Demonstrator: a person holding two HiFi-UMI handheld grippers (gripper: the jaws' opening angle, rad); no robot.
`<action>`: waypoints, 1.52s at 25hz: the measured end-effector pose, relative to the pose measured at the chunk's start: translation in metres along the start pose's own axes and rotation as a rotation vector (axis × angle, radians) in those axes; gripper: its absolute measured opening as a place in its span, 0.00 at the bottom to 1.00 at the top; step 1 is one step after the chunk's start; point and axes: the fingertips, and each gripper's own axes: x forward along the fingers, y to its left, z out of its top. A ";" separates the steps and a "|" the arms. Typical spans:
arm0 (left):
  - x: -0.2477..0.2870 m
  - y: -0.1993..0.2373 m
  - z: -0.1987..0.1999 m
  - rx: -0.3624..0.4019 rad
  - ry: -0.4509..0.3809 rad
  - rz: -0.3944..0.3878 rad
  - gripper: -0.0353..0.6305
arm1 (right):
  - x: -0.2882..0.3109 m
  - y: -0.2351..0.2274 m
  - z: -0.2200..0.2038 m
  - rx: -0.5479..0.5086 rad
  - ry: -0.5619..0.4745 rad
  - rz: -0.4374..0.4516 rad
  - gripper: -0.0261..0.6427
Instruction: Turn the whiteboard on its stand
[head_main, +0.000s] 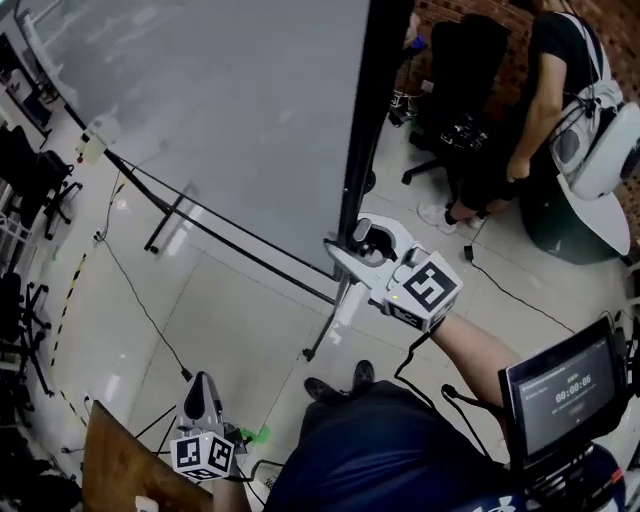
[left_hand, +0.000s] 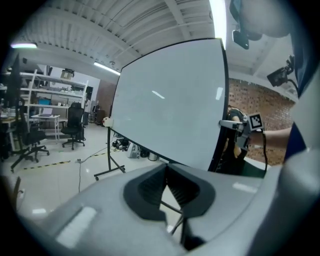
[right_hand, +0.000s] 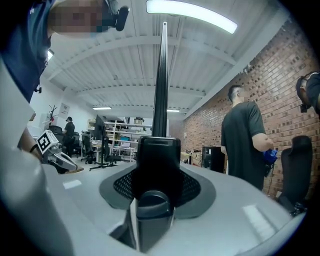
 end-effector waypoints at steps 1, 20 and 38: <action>-0.002 0.000 0.001 0.003 -0.001 -0.002 0.06 | -0.001 0.007 0.001 -0.009 0.007 0.009 0.30; 0.013 -0.062 0.000 -0.007 -0.002 -0.170 0.06 | -0.112 -0.007 0.014 0.040 -0.016 -0.028 0.30; -0.005 -0.108 -0.019 0.044 0.053 -0.233 0.06 | -0.225 -0.021 0.003 0.023 -0.001 -0.070 0.30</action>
